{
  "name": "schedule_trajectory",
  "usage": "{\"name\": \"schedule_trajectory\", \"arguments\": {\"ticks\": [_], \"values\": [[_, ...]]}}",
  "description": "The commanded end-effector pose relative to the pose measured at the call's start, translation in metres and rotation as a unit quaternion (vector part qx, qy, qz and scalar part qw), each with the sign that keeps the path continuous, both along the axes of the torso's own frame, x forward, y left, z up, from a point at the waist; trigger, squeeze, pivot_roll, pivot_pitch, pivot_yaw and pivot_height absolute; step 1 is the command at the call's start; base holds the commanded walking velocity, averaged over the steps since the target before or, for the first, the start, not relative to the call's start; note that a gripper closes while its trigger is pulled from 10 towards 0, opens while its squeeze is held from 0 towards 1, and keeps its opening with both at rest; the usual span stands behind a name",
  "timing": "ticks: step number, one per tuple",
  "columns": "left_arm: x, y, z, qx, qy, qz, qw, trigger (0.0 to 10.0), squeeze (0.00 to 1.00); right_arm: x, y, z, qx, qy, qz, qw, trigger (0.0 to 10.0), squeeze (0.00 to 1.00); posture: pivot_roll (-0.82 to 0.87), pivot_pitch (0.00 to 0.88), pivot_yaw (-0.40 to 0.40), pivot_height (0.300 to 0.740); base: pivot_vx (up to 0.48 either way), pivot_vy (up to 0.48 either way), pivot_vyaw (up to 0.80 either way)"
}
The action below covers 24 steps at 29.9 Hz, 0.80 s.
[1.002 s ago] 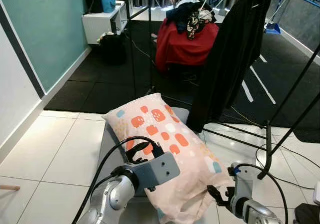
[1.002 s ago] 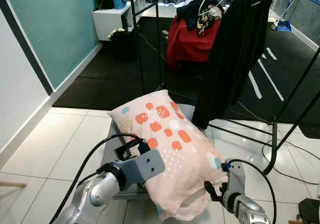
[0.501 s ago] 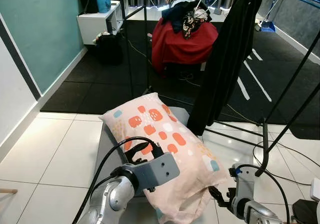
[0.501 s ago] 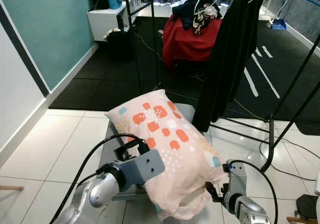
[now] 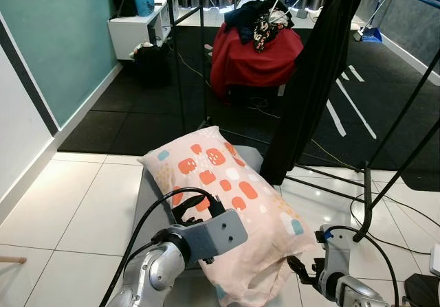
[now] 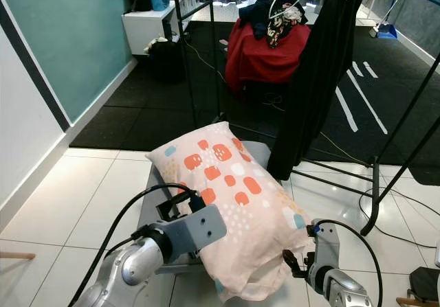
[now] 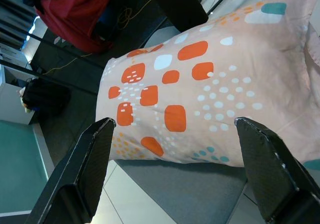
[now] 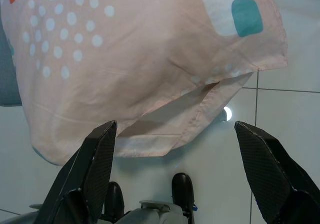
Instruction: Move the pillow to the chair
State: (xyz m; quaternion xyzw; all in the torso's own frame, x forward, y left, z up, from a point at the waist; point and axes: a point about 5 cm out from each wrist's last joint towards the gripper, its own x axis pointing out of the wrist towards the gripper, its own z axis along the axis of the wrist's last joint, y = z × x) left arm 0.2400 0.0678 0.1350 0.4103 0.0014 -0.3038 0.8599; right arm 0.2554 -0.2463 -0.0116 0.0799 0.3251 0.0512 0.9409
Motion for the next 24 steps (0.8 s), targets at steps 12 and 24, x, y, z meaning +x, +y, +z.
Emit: {"name": "schedule_trajectory", "arguments": {"ticks": [12,24], "values": [[-0.0012,0.0033,-0.0033,0.005,0.005,0.001,1.000,10.0,0.00,-0.0015,0.0021,-0.0024,0.005,0.002,-0.009,1.000,10.0,0.00,-0.17,0.071,0.019,0.740,0.000,0.000,0.00],[-0.0014,0.0049,-0.0026,0.005,0.005,0.002,1.000,10.0,0.00,-0.0012,0.0023,-0.0019,0.008,-0.001,-0.014,1.000,10.0,0.00,-0.16,0.075,0.020,0.740,0.000,0.000,0.00]]}}
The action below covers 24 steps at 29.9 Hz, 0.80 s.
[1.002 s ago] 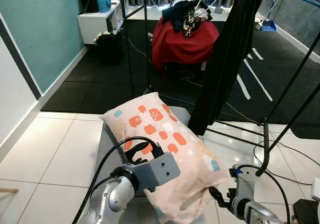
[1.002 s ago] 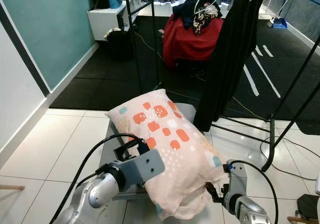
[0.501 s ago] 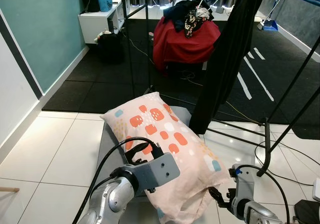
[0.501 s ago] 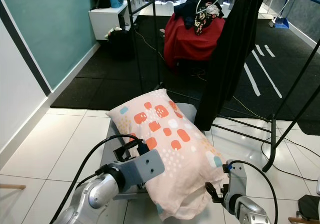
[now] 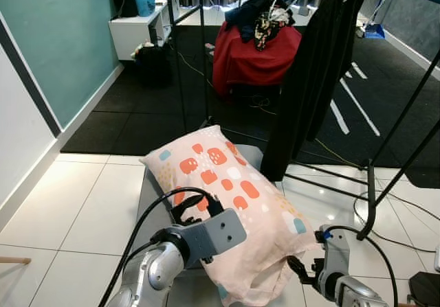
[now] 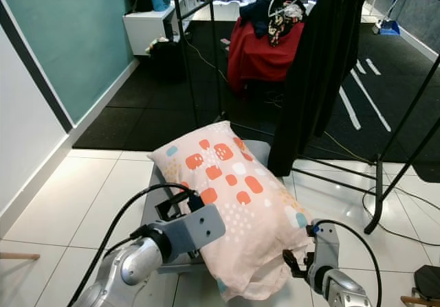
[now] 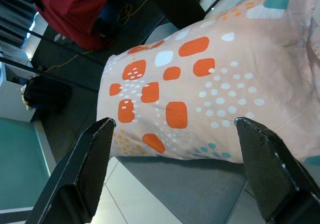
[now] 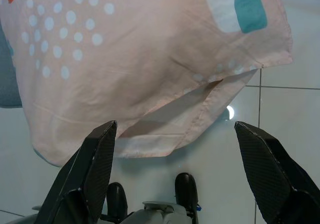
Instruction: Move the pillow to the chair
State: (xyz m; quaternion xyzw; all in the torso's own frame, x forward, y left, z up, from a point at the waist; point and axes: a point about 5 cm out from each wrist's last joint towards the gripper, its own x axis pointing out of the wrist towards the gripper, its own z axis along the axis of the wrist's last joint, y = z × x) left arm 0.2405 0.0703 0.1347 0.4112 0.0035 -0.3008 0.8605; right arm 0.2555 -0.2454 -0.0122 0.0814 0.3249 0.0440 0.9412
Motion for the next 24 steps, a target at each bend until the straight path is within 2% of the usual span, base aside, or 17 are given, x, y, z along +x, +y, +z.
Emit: {"name": "schedule_trajectory", "arguments": {"ticks": [1,24], "values": [[-0.0020,0.0026,-0.0022,0.004,0.004,-0.002,1.000,10.0,0.00,-0.0014,0.0015,-0.0014,0.008,-0.001,-0.007,1.000,10.0,0.00,-0.16,0.074,0.019,0.740,0.000,0.000,0.00],[-0.0017,0.0006,-0.0037,0.004,0.005,-0.002,1.000,10.0,0.00,-0.0016,0.0010,-0.0019,0.005,0.003,-0.002,1.000,10.0,0.00,-0.17,0.058,0.013,0.740,0.000,0.000,0.00]]}}
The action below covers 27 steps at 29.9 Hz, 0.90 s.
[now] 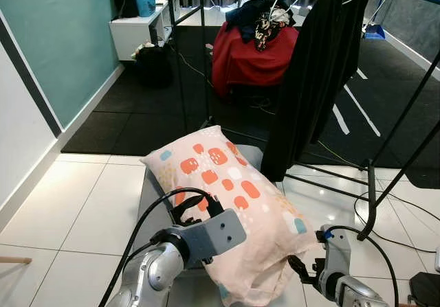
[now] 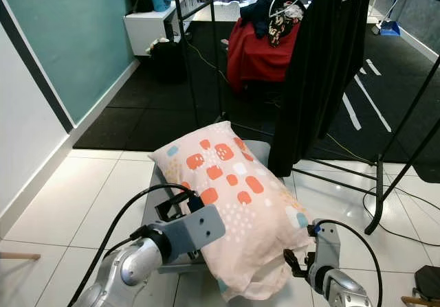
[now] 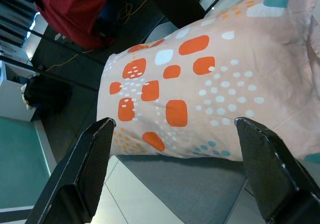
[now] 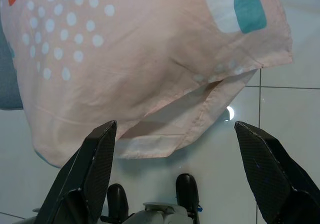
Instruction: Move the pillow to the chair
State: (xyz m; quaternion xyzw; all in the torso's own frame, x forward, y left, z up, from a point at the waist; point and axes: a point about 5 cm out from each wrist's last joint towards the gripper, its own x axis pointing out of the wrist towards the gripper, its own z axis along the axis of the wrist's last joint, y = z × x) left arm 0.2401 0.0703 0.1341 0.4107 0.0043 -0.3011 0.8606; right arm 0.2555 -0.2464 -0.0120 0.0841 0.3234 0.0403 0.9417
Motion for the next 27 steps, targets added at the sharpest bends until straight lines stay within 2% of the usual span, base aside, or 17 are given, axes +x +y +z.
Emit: {"name": "schedule_trajectory", "arguments": {"ticks": [1,27], "values": [[-0.0013,0.0005,-0.0035,0.004,0.004,-0.002,1.000,10.0,0.00,-0.0017,0.0019,-0.0022,0.004,0.004,0.002,1.000,10.0,0.00,-0.17,0.057,0.014,0.740,0.000,0.000,0.00],[-0.0017,0.0015,-0.0026,0.003,0.004,-0.002,1.000,10.0,0.00,-0.0018,0.0047,-0.0026,0.005,0.004,0.010,1.000,10.0,0.00,-0.16,0.066,0.018,0.740,0.000,0.000,0.00]]}}
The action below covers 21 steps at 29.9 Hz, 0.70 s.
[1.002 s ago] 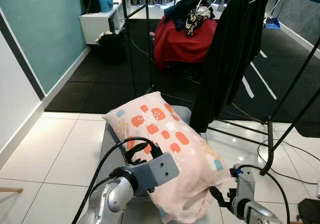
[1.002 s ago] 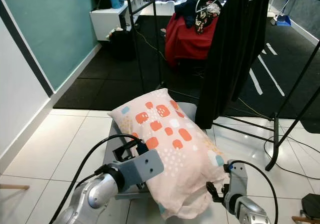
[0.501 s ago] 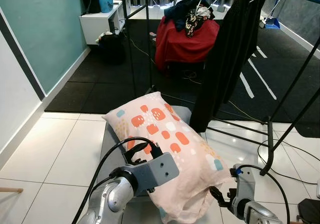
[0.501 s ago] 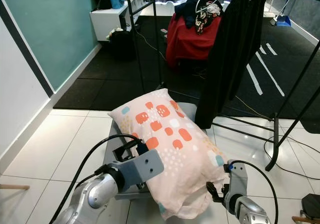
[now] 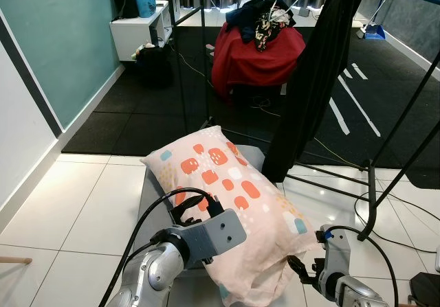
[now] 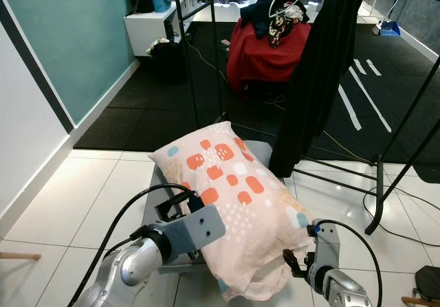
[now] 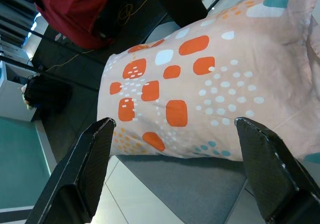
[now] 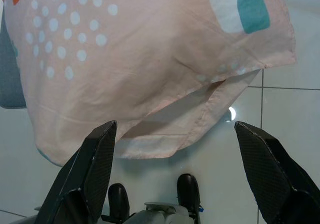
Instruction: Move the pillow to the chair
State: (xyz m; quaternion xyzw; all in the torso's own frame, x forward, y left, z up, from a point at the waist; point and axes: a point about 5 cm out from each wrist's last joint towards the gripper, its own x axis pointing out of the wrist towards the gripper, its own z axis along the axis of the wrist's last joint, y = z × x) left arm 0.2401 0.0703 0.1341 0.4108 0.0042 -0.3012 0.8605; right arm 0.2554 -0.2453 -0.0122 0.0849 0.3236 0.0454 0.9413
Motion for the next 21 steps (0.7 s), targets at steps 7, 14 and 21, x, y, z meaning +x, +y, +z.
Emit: {"name": "schedule_trajectory", "arguments": {"ticks": [7,14,21], "values": [[-0.0015,0.0014,-0.0031,0.004,0.004,-0.002,1.000,10.0,0.00,-0.0017,0.0045,-0.0027,0.005,0.004,0.007,1.000,10.0,0.00,-0.16,0.061,0.018,0.740,0.000,0.000,0.00],[-0.0014,0.0012,-0.0033,0.004,0.004,-0.001,1.000,10.0,0.00,-0.0017,0.0045,-0.0028,0.006,0.004,0.008,1.000,10.0,0.00,-0.15,0.065,0.022,0.740,0.000,0.000,0.00],[-0.0010,0.0012,-0.0032,0.004,0.004,-0.001,1.000,10.0,0.00,-0.0014,0.0047,-0.0026,0.006,0.004,0.008,1.000,10.0,0.00,-0.16,0.066,0.019,0.740,0.000,0.000,0.00]]}}
